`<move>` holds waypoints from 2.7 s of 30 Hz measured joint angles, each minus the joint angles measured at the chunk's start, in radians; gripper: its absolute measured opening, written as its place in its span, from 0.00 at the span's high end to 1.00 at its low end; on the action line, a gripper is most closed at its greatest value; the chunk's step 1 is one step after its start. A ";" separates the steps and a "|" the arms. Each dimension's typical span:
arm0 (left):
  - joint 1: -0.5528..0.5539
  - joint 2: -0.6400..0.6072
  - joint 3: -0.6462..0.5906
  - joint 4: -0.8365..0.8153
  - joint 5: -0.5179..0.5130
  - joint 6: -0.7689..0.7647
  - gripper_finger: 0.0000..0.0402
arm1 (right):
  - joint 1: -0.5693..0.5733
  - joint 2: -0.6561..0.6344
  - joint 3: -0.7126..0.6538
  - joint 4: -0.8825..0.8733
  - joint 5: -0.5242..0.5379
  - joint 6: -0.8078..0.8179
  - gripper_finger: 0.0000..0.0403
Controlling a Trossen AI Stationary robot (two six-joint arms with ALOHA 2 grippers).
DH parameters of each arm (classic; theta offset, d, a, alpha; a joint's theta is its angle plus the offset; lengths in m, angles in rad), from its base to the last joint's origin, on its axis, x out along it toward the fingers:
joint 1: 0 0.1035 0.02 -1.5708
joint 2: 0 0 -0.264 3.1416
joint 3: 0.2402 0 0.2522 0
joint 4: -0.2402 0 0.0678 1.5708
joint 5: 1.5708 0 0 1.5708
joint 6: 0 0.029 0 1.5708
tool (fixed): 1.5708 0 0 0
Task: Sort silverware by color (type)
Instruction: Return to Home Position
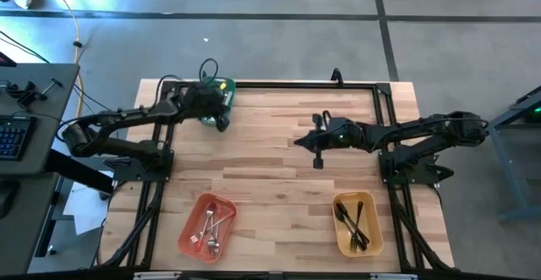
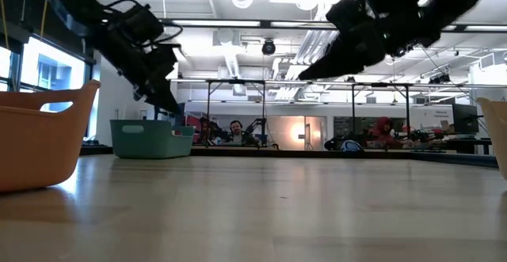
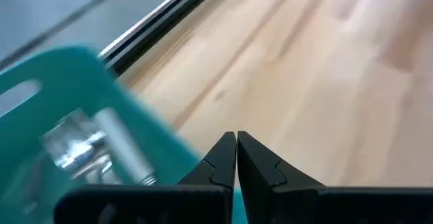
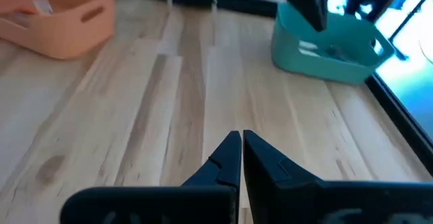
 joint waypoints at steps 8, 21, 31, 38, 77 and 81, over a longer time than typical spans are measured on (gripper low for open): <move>-0.183 -0.207 -0.246 0.298 0.043 0.045 1.00 | -0.139 -0.085 -0.203 0.228 -0.082 0.008 1.00; -0.346 -0.597 -0.496 0.403 0.041 -0.024 1.00 | -0.191 -0.549 -0.439 0.155 -0.019 0.037 1.00; -0.412 -0.824 -0.544 0.313 0.056 -0.025 1.00 | -0.191 -0.847 -0.553 0.051 0.057 0.060 1.00; -0.416 -0.996 -0.544 0.164 0.141 -0.027 1.00 | -0.190 -1.016 -0.561 -0.103 0.056 0.089 1.00; -0.453 -1.212 -0.529 0.045 0.012 0.004 1.00 | -0.382 -1.301 -0.561 -0.298 0.048 0.156 1.00; -0.442 -1.194 -0.541 0.049 -0.103 -0.018 1.00 | -0.428 -1.301 -0.561 -0.296 0.055 0.160 1.00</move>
